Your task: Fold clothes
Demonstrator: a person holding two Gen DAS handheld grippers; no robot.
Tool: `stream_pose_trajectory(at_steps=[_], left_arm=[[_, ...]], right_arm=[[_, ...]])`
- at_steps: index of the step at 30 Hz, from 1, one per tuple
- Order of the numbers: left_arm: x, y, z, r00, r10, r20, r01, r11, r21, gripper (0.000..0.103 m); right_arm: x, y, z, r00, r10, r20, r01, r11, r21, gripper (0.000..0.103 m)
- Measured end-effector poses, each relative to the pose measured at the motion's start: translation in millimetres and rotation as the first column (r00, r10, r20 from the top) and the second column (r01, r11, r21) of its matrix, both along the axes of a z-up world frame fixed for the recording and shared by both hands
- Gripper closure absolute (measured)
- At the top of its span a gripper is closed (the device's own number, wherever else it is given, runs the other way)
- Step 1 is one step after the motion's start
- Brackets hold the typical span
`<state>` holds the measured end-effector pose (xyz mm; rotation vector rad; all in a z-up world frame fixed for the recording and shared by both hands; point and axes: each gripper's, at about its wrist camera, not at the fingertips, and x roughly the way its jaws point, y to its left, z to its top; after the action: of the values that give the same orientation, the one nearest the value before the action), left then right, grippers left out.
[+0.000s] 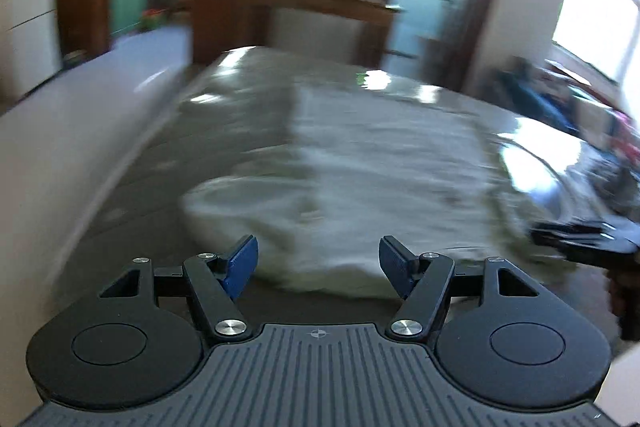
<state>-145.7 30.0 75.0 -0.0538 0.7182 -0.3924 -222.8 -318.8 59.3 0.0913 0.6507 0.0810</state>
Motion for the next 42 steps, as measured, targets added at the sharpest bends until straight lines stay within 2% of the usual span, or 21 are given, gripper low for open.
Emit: stream_pose_trajectory(at_steps=[2, 5, 7, 10, 14, 18, 23, 26, 29, 30, 37, 39, 40, 42], left_arm=[[8.5, 14.6, -6.7, 0.997, 0.067, -0.039, -0.067, 0.998, -0.019, 0.035], [24.8, 29.4, -20.1, 0.985, 0.134, -0.113, -0.145, 0.985, -0.092, 0.037], [35.8, 36.6, -27.8, 0.972, 0.169, -0.162, -0.195, 0.968, -0.157, 0.042], [46.8, 43.7, -31.8, 0.959, 0.199, -0.201, -0.247, 0.936, -0.251, 0.042], [62.3, 48.9, -33.3, 0.946, 0.224, -0.234, -0.294, 0.896, -0.332, 0.042], [76.9, 48.6, -38.5, 0.925, 0.253, -0.284, -0.348, 0.864, -0.363, 0.043], [82.0, 49.8, -50.3, 0.905, 0.279, -0.322, -0.394, 0.836, -0.382, 0.068], [82.6, 51.8, -58.3, 0.886, 0.303, -0.351, -0.432, 0.814, -0.388, 0.071], [76.8, 58.6, -66.6, 0.876, 0.304, -0.375, -0.457, 0.773, -0.44, 0.071], [75.8, 59.8, -68.4, 0.875, 0.302, -0.378, -0.459, 0.767, -0.449, 0.071], [82.1, 59.7, -72.9, 0.886, 0.278, -0.372, -0.441, 0.755, -0.486, 0.071], [84.2, 59.2, -75.3, 0.885, 0.275, -0.375, -0.441, 0.752, -0.49, 0.077], [85.5, 59.2, -77.2, 0.884, 0.276, -0.377, -0.443, 0.75, -0.491, 0.087], [86.8, 61.4, -81.6, 0.882, 0.273, -0.384, -0.448, 0.737, -0.506, 0.094]], right_arm=[[-2.2, -3.2, -2.4, 1.0, -0.018, 0.001, 0.018, 0.999, 0.028, 0.076], [-4.0, -4.4, -3.5, 1.0, -0.031, 0.001, 0.031, 0.999, 0.044, 0.076], [-4.5, -2.8, -3.6, 1.0, -0.03, 0.0, 0.03, 0.999, 0.035, 0.075], [-4.9, 0.6, -4.0, 1.0, -0.024, 0.002, 0.024, 1.0, 0.014, 0.073], [-5.1, 2.6, -5.0, 1.0, -0.02, 0.005, 0.02, 1.0, 0.002, 0.072], [-6.4, 2.8, -5.9, 1.0, -0.021, 0.005, 0.021, 1.0, 0.003, 0.072], [-7.0, 2.1, -6.1, 1.0, -0.019, 0.006, 0.019, 1.0, 0.005, 0.072], [-7.2, 2.2, -6.5, 1.0, -0.015, 0.006, 0.015, 1.0, 0.004, 0.071], [-7.7, 2.1, -6.7, 1.0, -0.01, 0.005, 0.01, 1.0, 0.001, 0.071], [-7.8, 2.1, -6.7, 1.0, -0.008, 0.004, 0.008, 1.0, -0.001, 0.071], [-8.1, 3.1, -5.9, 1.0, -0.011, 0.002, 0.011, 1.0, -0.003, 0.071], [-8.4, 3.7, -5.8, 1.0, -0.014, 0.001, 0.014, 1.0, -0.004, 0.071], [-8.6, 3.6, -5.9, 1.0, -0.014, 0.001, 0.014, 1.0, -0.003, 0.071], [-8.9, 3.5, -6.0, 1.0, -0.015, 0.001, 0.015, 1.0, -0.002, 0.071]])
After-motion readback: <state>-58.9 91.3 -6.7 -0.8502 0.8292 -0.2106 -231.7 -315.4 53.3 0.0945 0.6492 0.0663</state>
